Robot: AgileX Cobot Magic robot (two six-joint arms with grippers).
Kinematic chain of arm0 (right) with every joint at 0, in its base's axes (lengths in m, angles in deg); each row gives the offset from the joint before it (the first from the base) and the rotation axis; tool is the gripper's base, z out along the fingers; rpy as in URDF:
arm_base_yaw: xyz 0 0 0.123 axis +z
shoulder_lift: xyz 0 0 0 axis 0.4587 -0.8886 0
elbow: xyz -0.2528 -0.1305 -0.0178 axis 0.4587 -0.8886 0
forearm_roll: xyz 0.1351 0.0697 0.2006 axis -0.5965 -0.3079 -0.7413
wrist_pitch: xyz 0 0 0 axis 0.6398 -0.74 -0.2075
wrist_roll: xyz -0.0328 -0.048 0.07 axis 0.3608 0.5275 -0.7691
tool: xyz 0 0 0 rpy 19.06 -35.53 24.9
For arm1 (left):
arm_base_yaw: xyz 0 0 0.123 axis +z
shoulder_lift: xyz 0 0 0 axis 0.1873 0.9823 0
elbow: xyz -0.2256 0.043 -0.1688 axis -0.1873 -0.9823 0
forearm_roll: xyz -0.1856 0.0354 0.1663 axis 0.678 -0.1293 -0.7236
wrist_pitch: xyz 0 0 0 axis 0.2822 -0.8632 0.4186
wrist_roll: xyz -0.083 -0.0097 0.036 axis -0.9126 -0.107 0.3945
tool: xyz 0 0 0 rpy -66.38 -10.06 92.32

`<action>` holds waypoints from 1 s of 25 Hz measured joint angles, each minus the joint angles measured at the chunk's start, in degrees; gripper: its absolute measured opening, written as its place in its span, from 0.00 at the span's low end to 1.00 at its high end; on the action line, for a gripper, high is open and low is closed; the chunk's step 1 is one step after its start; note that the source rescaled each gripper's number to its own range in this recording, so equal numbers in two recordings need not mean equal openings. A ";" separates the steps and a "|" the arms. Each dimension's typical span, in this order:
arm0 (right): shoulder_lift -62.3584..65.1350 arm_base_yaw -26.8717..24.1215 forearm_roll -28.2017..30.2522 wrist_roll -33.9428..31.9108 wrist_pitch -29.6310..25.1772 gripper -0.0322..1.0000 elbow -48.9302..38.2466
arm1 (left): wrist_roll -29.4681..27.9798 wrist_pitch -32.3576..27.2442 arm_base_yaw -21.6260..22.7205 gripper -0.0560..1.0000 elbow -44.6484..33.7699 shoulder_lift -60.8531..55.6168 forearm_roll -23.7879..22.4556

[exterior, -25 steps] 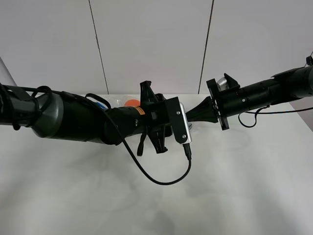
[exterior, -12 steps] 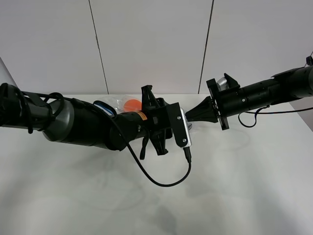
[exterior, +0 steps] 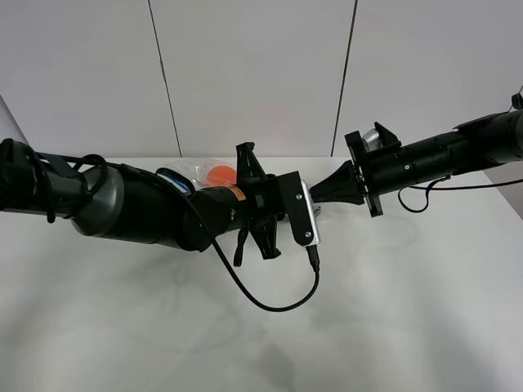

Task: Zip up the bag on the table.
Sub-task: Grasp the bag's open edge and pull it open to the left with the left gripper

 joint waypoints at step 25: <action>0.00 0.00 -0.05 0.00 0.06 0.03 0.00 | -4.39 1.17 1.24 0.16 -2.32 0.00 -7.44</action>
